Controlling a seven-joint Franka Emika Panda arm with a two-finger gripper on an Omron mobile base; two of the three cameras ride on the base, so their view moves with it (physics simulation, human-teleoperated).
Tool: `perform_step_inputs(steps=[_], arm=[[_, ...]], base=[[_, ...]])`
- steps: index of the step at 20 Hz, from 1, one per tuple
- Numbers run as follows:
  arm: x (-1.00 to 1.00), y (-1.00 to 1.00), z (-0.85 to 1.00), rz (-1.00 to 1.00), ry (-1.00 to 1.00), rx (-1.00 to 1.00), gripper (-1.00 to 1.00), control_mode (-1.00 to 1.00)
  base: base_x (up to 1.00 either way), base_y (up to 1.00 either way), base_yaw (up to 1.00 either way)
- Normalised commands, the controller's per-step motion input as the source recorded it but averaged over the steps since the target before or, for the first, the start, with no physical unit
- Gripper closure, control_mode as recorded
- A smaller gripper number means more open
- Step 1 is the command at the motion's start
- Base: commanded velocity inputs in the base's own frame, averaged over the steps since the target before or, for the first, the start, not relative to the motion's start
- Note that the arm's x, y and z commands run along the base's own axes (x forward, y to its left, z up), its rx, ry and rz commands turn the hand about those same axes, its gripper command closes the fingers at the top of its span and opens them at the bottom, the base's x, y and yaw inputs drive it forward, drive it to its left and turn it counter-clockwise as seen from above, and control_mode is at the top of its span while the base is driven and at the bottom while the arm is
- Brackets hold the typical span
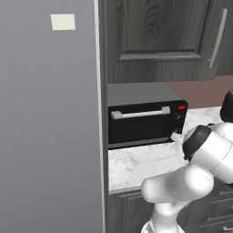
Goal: Pull the toaster oven rack outwards. Pick up the baguette from the plate and place it on the toaster oven rack. Close the toaster oven door fully and set the temperature to the lowest setting.
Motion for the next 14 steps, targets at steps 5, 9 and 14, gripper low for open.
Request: perform_step_inputs(steps=[5, 9, 14], arm=[[0.13, 0.00, 0.00, 0.00, 0.00, 0.00, -1.00, -1.00], [0.10, 0.00, 0.00, 0.00, 0.00, 0.00, -1.00, -1.00], [0.04, 0.00, 0.00, 0.00, 0.00, 0.00, -1.00, -1.00]], base=[[0.00, 0.00, 0.00], [0.00, 0.00, 0.00], [0.00, 0.00, 0.00]])
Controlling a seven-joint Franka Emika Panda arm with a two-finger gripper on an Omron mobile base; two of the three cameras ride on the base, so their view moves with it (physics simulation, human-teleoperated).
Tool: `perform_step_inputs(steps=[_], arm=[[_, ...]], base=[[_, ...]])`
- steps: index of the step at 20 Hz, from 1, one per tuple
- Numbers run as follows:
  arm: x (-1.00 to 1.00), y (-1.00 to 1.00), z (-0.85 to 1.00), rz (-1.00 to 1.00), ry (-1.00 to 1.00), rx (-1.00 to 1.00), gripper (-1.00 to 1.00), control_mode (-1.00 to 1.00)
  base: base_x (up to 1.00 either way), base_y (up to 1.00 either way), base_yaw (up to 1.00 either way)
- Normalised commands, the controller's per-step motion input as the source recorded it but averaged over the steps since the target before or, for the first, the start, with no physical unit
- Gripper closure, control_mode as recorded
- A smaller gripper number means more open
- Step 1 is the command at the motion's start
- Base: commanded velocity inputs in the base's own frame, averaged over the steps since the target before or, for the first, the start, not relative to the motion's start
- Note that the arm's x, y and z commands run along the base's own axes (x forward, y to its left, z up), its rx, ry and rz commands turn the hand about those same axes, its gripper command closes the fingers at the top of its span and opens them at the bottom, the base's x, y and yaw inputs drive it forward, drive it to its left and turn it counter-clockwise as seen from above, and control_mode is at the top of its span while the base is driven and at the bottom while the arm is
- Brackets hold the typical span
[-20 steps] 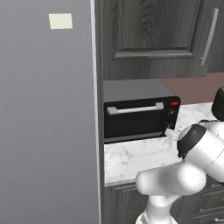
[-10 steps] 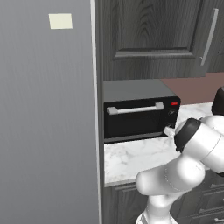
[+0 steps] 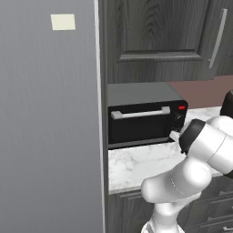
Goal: Pull the toaster oven rack outwards. Pick up the baguette from the plate and place it on the toaster oven rack. Close the toaster oven door fully and set the temperature to the lowest setting.
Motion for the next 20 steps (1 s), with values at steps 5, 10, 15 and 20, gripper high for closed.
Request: perform_step_inputs(steps=[5, 10, 15, 20], arm=[[0.08, 0.00, 0.00, 0.00, 0.00, 0.00, -1.00, -1.00], [0.15, 0.00, 0.00, 0.00, 0.00, 0.00, -1.00, -1.00], [0.13, 0.00, 0.00, 0.00, 0.00, 0.00, -1.00, -1.00], [0.00, 0.00, -0.03, 0.00, 0.00, 0.00, -1.00, -1.00]], base=[[0.00, 0.00, 0.00], [0.00, 0.00, 0.00], [0.00, 0.00, 0.00], [0.00, 0.00, 0.00]])
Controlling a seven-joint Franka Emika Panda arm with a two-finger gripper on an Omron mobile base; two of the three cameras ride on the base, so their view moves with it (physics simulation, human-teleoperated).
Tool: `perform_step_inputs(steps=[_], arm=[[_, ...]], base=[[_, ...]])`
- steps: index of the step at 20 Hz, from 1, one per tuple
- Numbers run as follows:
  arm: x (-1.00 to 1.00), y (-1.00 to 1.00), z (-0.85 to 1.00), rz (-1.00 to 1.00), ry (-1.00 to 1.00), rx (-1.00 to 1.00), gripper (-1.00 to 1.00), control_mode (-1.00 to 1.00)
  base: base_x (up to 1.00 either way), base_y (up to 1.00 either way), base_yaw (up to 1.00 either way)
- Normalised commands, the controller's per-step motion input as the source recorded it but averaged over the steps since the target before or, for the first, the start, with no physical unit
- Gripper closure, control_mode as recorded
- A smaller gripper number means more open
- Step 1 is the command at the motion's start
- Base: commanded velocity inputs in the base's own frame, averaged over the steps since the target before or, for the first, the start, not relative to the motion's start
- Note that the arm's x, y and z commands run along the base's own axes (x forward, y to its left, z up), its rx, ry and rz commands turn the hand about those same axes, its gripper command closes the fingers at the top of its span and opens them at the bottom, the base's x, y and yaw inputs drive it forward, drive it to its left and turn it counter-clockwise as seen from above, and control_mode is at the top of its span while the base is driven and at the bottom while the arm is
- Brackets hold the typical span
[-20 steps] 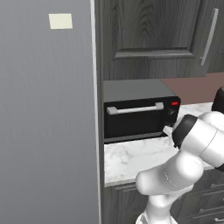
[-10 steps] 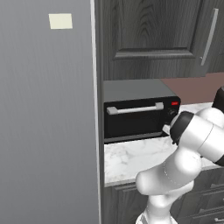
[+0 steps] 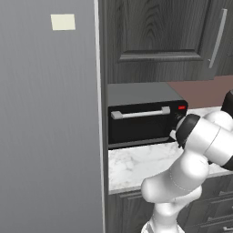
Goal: Pull the toaster oven rack outwards. Pick up the baguette from the plate and place it on the toaster oven rack. Close the toaster oven door fully and set the temperature to the lowest setting.
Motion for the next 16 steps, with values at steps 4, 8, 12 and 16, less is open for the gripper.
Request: perform_step_inputs(steps=[4, 8, 12, 16], arm=[[0.00, 0.00, -0.11, 0.00, 0.00, 0.00, -1.00, -1.00], [0.00, 0.00, -0.01, 0.00, 0.00, 0.00, -1.00, -1.00], [0.00, 0.00, 0.00, 0.00, 0.00, 0.00, -1.00, -1.00], [0.00, 0.00, 0.00, 0.00, 0.00, 0.00, -1.00, -1.00]], base=[[0.00, 0.00, 0.00], [0.00, 0.00, 0.00], [0.00, 0.00, 0.00], [0.00, 0.00, 0.00]])
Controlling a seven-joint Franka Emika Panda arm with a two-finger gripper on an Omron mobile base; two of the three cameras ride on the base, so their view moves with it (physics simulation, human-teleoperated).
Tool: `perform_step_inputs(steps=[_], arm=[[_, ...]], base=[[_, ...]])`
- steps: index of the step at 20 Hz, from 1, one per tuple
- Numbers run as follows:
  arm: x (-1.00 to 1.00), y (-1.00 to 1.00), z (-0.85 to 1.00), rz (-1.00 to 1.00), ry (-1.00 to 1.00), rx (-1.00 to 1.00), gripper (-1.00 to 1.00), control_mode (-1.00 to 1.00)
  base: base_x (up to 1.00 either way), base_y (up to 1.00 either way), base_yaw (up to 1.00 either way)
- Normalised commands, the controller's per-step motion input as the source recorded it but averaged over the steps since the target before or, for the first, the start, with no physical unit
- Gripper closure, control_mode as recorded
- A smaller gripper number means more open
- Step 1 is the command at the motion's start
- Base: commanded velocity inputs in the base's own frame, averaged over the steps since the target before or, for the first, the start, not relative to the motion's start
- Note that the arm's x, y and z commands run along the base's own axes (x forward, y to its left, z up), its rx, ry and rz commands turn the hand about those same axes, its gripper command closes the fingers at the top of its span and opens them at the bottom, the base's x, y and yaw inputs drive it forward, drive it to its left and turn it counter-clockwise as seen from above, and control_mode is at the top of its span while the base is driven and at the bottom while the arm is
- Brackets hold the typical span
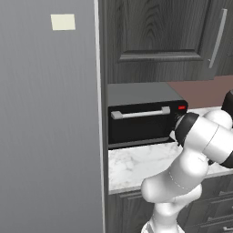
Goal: Pull the toaster oven rack outwards. Pick up the baguette from the plate and place it on the toaster oven rack. Close the toaster oven door fully and set the temperature to the lowest setting.
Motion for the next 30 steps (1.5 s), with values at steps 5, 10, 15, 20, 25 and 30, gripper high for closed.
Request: perform_step_inputs(steps=[5, 10, 15, 20, 25, 30], arm=[[0.00, 0.00, 0.00, 0.00, 0.00, 0.00, 1.00, -1.00], [0.00, 0.00, 0.00, 0.00, 0.00, 0.00, 1.00, -1.00], [0.00, 0.00, 0.00, 0.00, 0.00, 0.00, 1.00, -1.00], [0.00, 0.00, 0.00, 0.00, 0.00, 0.00, 1.00, -1.00], [0.05, 0.00, 0.00, -0.06, 0.00, 0.00, 1.00, -1.00], [0.09, 0.00, 0.00, -0.07, 0.00, 0.00, 1.00, -1.00]], base=[[0.00, 0.00, 0.00], [0.00, 0.00, 0.00], [0.00, 0.00, 0.00], [0.00, 0.00, 0.00], [0.00, 0.00, 0.00], [0.00, 0.00, 0.00]])
